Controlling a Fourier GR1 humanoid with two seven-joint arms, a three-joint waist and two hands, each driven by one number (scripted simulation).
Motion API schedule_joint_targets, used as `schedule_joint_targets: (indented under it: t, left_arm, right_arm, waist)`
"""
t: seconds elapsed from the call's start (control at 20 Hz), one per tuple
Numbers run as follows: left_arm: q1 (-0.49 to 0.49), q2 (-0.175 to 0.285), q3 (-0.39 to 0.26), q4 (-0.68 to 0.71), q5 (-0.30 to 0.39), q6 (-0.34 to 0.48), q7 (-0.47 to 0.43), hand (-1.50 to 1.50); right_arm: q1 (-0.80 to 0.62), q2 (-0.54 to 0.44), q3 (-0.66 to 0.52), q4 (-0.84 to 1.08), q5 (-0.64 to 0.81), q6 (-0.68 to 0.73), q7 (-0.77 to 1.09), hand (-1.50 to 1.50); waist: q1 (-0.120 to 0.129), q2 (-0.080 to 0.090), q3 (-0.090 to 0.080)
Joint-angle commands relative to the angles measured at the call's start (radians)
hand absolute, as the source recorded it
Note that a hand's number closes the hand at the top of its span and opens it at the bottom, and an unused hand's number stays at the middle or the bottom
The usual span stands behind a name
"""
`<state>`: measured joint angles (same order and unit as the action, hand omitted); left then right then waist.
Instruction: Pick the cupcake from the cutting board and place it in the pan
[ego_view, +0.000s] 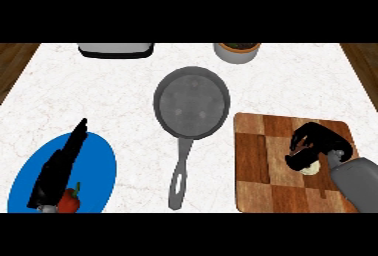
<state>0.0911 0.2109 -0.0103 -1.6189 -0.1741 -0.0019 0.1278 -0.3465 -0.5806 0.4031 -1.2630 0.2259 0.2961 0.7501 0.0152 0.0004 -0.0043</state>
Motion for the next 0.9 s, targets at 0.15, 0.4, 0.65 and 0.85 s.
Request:
schedule_joint_targets:
  t: [0.15,0.4,0.65,0.85]
  left_arm:
    - [-0.010,0.023,0.029,-0.021,0.027,-0.032,0.032,0.00]
    - [-0.015,0.003,0.017,0.009,-0.004,-0.003,0.005,0.00]
    - [-0.023,-0.008,0.018,0.035,-0.021,0.016,-0.005,0.00]
    - [0.013,-0.009,0.003,0.008,-0.028,0.001,-0.025,0.00]
  right_arm:
    - [-0.109,-0.058,0.018,0.065,0.229,-0.116,-0.171,1.50]
    - [-0.152,-0.094,-0.013,-0.050,0.352,-0.334,-0.288,1.50]
    - [-0.206,-0.043,-0.015,-0.122,0.446,-0.498,-0.378,1.50]
    - [-0.302,0.063,-0.031,-0.050,0.466,-0.498,-0.396,1.50]
  waist:
    - [0.001,0.000,0.005]
    - [-0.012,-0.006,0.005]
    - [-0.009,-0.001,0.004]
    - [0.003,0.002,0.004]
